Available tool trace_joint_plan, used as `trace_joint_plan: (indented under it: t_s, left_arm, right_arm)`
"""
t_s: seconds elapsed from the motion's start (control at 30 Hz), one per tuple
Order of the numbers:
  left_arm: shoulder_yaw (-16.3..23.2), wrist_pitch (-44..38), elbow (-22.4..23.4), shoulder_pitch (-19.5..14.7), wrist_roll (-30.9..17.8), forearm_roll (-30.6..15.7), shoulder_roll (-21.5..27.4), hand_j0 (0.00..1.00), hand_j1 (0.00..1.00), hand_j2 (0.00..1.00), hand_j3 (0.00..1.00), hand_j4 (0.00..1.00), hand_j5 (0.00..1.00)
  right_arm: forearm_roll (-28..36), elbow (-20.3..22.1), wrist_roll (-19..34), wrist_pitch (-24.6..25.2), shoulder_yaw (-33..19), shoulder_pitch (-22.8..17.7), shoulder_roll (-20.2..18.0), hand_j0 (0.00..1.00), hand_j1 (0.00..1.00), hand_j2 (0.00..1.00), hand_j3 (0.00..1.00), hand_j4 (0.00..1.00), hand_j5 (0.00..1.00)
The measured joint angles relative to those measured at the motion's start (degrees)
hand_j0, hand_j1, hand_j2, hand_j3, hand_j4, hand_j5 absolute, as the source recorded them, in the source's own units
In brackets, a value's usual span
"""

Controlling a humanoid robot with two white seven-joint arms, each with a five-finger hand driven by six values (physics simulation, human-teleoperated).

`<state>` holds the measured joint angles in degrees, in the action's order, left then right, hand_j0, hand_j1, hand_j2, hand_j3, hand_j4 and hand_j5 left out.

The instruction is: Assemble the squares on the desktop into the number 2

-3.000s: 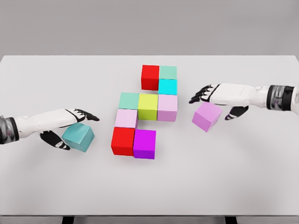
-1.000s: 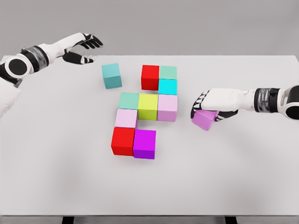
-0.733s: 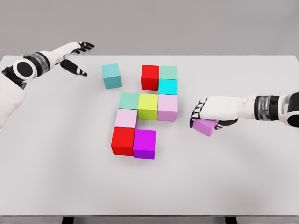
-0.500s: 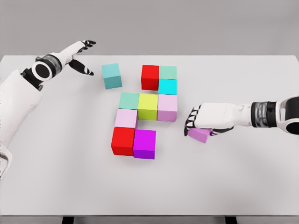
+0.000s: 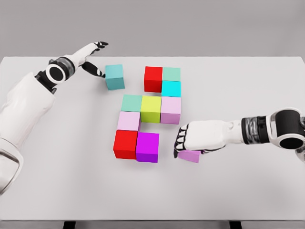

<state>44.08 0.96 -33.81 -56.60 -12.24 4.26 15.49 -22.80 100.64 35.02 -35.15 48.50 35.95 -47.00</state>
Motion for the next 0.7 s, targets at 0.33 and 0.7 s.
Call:
trace_joint_plan:
  t_s: [0.33, 0.7]
  left_arm:
    - [0.1, -0.1, -0.2, -0.2, -0.1, -0.1, -2.0, 1.00, 1.00, 1.00, 1.00, 1.00, 1.00]
    - [0.0, -0.1, 0.4, -1.2, 0.9, 0.6, -2.4, 1.00, 1.00, 1.00, 1.00, 1.00, 1.00]
  right_arm:
    - [0.0, 0.1, 0.0, 0.0, 0.7, 1.4, 0.4, 1.00, 1.00, 1.00, 1.00, 1.00, 1.00]
    - [8.2, -0.4, 0.0, 0.0, -10.1, 2.5, -7.5, 1.00, 1.00, 1.00, 1.00, 1.00, 1.00]
